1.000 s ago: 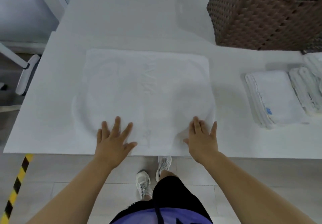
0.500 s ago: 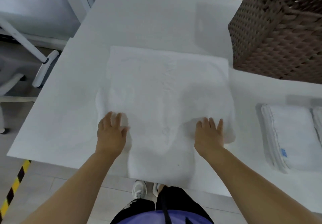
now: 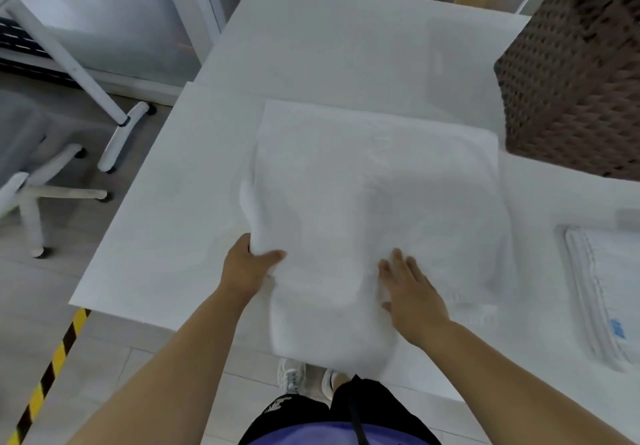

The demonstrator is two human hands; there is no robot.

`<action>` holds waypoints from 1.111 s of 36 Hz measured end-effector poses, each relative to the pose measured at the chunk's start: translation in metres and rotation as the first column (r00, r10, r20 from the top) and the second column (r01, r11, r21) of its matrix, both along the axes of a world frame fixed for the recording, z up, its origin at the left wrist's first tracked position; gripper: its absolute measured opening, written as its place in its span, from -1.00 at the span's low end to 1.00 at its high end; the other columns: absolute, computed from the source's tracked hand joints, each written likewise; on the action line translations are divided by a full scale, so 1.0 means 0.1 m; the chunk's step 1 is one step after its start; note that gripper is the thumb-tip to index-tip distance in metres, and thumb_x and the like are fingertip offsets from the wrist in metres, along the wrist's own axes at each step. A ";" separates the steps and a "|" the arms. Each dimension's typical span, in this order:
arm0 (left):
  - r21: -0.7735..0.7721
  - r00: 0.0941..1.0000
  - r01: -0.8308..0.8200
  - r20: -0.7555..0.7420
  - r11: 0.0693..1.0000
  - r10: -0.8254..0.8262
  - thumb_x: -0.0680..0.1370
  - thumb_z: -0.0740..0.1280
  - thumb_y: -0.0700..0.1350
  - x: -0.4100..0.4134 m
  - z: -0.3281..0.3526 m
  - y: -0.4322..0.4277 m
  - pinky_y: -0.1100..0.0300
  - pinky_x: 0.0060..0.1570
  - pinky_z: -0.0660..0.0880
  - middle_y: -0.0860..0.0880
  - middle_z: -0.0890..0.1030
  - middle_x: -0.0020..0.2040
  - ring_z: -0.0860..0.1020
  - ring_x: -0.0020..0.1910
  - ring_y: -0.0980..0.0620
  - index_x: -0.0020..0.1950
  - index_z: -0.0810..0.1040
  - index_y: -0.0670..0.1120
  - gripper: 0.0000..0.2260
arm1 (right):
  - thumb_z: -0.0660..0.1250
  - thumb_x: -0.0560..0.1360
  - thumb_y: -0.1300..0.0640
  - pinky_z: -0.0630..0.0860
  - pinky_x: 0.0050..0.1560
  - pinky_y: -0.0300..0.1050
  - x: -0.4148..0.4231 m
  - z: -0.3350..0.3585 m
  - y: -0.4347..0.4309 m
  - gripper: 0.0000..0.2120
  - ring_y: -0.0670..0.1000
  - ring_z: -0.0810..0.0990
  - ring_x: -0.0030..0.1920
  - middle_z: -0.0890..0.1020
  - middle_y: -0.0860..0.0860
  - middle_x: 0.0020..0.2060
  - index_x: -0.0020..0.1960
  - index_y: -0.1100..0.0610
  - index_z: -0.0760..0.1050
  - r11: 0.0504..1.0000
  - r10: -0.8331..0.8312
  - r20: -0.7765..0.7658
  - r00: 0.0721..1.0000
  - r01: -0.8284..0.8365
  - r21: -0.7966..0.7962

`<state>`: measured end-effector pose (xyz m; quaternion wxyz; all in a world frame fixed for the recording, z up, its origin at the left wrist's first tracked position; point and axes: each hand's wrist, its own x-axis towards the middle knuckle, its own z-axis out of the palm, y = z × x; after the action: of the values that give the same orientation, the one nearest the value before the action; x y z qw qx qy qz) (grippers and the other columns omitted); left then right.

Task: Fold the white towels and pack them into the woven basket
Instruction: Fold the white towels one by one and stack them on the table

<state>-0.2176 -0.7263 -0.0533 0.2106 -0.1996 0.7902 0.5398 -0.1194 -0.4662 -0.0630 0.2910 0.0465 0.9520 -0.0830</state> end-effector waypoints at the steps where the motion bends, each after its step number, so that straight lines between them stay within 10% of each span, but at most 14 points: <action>1: 0.074 1.000 -0.022 -0.001 0.997 0.022 0.36 0.49 -0.13 0.01 0.01 0.00 0.17 -0.36 0.55 -0.07 0.65 -0.06 0.64 -0.18 -0.03 0.06 0.54 -0.08 -0.69 | 0.14 0.62 0.09 -0.01 0.51 0.00 0.00 0.00 -0.01 -0.35 0.13 -0.22 0.53 -0.29 0.03 0.52 0.55 0.05 -0.17 1.000 -0.008 0.001 1.000 0.008 0.002; 5: 0.329 0.989 -0.149 0.072 0.932 0.133 0.34 0.42 -0.22 0.04 0.09 0.01 -0.16 -0.04 0.58 -0.19 0.58 0.08 0.59 0.01 -0.19 0.13 0.43 -0.18 -0.61 | 0.16 0.61 0.15 0.04 0.50 0.02 -0.02 0.02 -0.05 -0.36 0.12 -0.22 0.53 -0.30 0.01 0.52 0.55 0.03 -0.15 0.999 -0.040 0.011 0.999 0.040 0.003; 12: 0.431 0.976 -0.214 0.059 0.877 0.209 0.43 0.42 -0.32 0.09 0.14 -0.14 0.17 -0.23 0.57 -0.06 0.61 -0.14 0.60 -0.20 -0.01 -0.07 0.48 -0.11 -0.80 | 0.20 0.60 0.16 0.10 0.49 0.01 -0.03 0.06 -0.07 -0.33 0.07 -0.22 0.53 -0.29 -0.02 0.52 0.55 0.01 -0.13 0.997 -0.081 0.033 0.996 0.082 -0.008; 19: -0.217 0.954 -0.120 -0.294 0.969 0.052 0.39 0.50 -0.17 0.28 0.10 -0.26 0.42 -0.16 0.37 -0.15 0.52 -0.11 0.49 -0.26 0.03 -0.13 0.49 -0.08 -0.80 | 0.21 0.60 0.12 0.16 0.45 0.02 0.00 0.06 -0.14 -0.34 0.07 -0.21 0.53 -0.27 -0.02 0.53 0.55 0.04 -0.10 0.992 -0.125 0.020 0.992 0.125 -0.011; 24: -0.581 0.961 -0.032 -0.242 0.813 -0.136 0.39 0.49 -0.08 0.42 0.05 -0.24 -0.02 -0.04 0.43 -0.18 0.34 0.14 0.35 0.08 -0.20 0.03 0.48 -0.15 -0.68 | 0.23 0.58 0.07 0.32 0.33 0.02 0.06 0.08 -0.10 -0.46 0.04 0.00 0.51 -0.06 -0.06 0.54 0.50 0.01 0.10 0.990 -0.144 -0.057 0.988 0.143 -0.016; 31: -0.719 0.592 0.446 -0.209 0.533 -0.778 0.43 0.42 0.11 0.34 -0.07 0.09 -0.02 0.19 0.30 -0.10 0.42 0.26 0.37 0.22 -0.18 0.21 0.54 -0.06 -0.58 | 0.22 0.57 -0.07 0.36 0.25 -0.03 0.34 0.06 0.15 -0.53 0.05 0.23 0.42 0.15 -0.04 0.48 0.43 -0.01 0.22 0.978 -0.181 -0.139 0.974 0.193 0.079; 40: -0.835 0.375 0.536 0.102 0.126 -0.921 0.51 0.19 0.26 0.12 -0.17 0.24 0.01 0.16 0.35 0.03 0.31 0.35 0.33 0.25 -0.13 0.33 0.33 0.15 -0.58 | 0.15 0.57 -0.16 0.41 0.19 -0.06 0.34 0.00 0.35 -0.57 0.04 0.33 0.30 0.34 -0.08 0.34 0.38 -0.02 0.32 0.979 -0.183 -0.171 0.968 0.196 0.062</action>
<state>-0.2052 -0.7025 -0.0706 0.1609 0.2952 0.9418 -0.0087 -0.0852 -0.4315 -0.0630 0.2001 0.1416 0.9665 -0.0764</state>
